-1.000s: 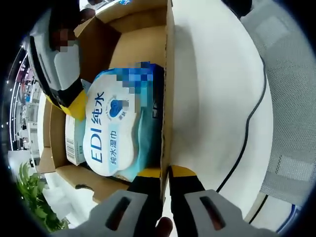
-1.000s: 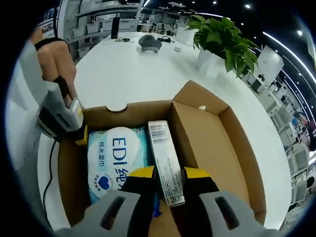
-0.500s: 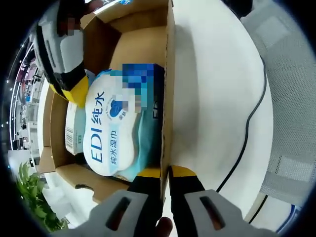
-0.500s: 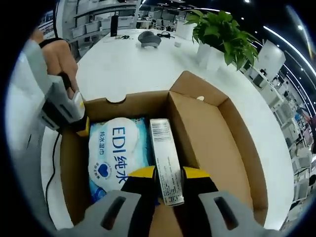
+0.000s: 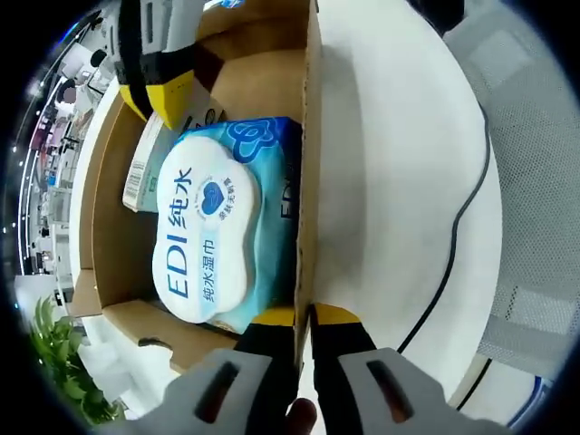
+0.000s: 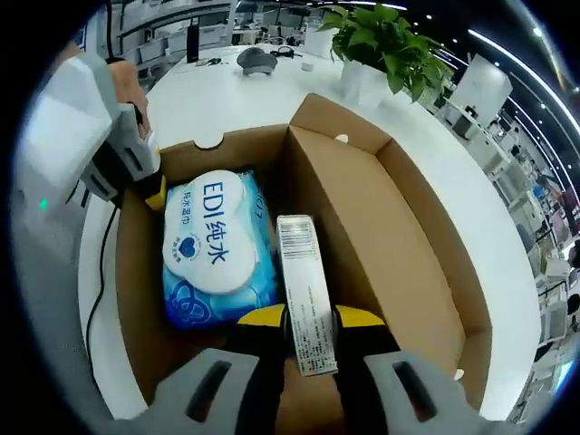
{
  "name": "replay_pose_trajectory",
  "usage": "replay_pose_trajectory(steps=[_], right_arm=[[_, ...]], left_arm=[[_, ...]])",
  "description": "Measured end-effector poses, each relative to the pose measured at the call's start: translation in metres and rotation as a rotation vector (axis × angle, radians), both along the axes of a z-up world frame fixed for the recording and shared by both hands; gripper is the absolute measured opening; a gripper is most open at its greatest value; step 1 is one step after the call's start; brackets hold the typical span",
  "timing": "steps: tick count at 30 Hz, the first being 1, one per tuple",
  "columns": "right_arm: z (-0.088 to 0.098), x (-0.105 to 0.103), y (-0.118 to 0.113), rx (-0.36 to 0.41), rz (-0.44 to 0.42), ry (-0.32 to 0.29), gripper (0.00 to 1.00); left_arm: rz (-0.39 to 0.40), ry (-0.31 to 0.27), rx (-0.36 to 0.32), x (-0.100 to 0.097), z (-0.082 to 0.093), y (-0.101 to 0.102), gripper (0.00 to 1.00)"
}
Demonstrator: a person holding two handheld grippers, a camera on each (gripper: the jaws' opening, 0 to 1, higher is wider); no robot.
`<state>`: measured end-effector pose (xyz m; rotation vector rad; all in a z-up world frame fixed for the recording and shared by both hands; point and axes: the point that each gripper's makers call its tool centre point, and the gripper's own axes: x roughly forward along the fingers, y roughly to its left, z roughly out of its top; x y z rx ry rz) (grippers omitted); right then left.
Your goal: Operate the shoe box by opening the lid, removing the specified soft item, and placing it in the target area until the item is outside and the box remains undamaged.
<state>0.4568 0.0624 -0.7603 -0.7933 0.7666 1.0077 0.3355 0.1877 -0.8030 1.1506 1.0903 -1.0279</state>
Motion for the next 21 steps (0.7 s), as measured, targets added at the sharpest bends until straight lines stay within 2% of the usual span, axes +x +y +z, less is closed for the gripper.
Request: replay_pose_trajectory(steps=[8,21], right_arm=[[0.000,-0.008,-0.023,-0.016,-0.060,0.042,0.16],[-0.002,-0.011,-0.030,-0.050,-0.092,0.103,0.16]], left_arm=[[0.001,-0.002,0.001,0.000,0.001,0.001,0.03],[0.001,-0.003,0.001,0.001,0.000,0.001,0.03]])
